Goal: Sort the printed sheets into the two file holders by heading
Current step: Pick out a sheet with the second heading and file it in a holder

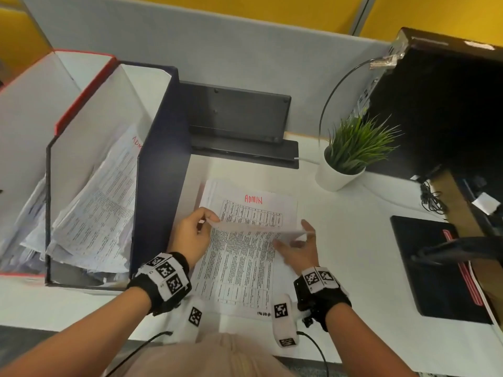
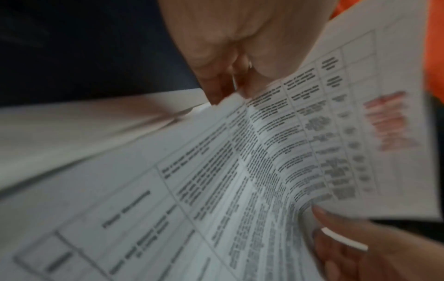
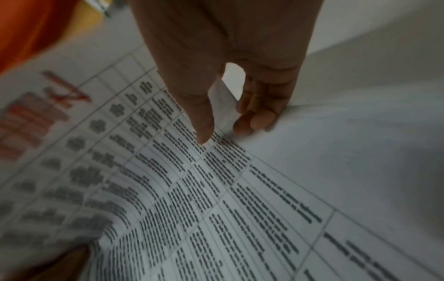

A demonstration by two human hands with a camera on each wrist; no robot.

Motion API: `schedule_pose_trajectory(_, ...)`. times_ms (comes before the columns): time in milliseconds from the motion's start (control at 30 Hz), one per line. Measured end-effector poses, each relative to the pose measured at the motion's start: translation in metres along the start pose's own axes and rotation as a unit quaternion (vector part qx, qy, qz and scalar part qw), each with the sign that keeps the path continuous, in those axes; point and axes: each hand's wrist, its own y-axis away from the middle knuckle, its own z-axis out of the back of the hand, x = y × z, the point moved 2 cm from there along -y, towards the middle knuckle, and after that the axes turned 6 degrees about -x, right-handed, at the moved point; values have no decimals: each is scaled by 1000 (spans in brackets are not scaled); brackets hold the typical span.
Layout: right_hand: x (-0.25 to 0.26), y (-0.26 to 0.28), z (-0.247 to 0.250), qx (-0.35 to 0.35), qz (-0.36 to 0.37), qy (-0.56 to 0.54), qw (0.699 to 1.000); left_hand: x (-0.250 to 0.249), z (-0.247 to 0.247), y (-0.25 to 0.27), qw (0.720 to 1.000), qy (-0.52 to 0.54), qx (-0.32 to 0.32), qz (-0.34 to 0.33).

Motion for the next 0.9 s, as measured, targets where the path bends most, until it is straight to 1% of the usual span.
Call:
schedule_pose_trajectory(33,0,-1,2,-9,-1,-20,1000,1,0,-1,1000,21,2,19)
schedule_pose_trajectory(100,-3,-2,4,-21,9,-3,1000,2,0,-4,997,42,7,63)
schedule_pose_trajectory(167,-8,-3,7,-35,29,25,999,2,-2,-9,992,35,-4,119)
schedule_pose_trajectory(200,-9,-2,8,-42,26,10,999,3,-2,-13,989,23,-18,143)
schedule_pose_trajectory(233,-11,-4,9,-43,14,-19,999,3,-3,-17,986,7,-33,163)
schedule_pose_trajectory(267,-12,-4,10,-37,-18,-80,996,4,-3,-21,982,-15,-44,184)
schedule_pose_trajectory(300,-13,-4,10,-30,-61,-155,986,4,-3,-26,977,-37,-49,205)
schedule_pose_trajectory(333,-14,-4,10,-19,-89,-203,975,5,-2,-31,971,-57,-47,228)
schedule_pose_trajectory(400,-15,-5,10,-14,-110,-239,965,8,-2,-36,961,-49,-20,270)
schedule_pose_trajectory(433,-14,-5,9,-13,-118,-256,959,7,-2,-38,959,-39,-10,281)
schedule_pose_trajectory(500,-14,-4,9,-11,-126,-263,956,3,-1,-39,958,-70,-2,277)
schedule_pose_trajectory(600,-15,-5,9,-23,-122,-248,961,-4,-2,-42,949,-190,32,251)
schedule_pose_trajectory(667,-17,-6,8,-29,-125,-242,962,-4,-3,-43,940,-239,46,240)
schedule_pose_trajectory(733,-17,-6,7,-31,-125,-243,961,-2,-4,-43,939,-251,54,227)
schedule_pose_trajectory(800,-18,-5,8,-39,-119,-233,964,2,-5,-40,946,-246,60,203)
schedule_pose_trajectory(867,-17,-3,9,-41,-88,-199,975,3,-6,-39,951,-249,59,170)
schedule_pose_trajectory(900,-17,-3,10,-42,-57,-152,986,4,-6,-39,951,-260,59,155)
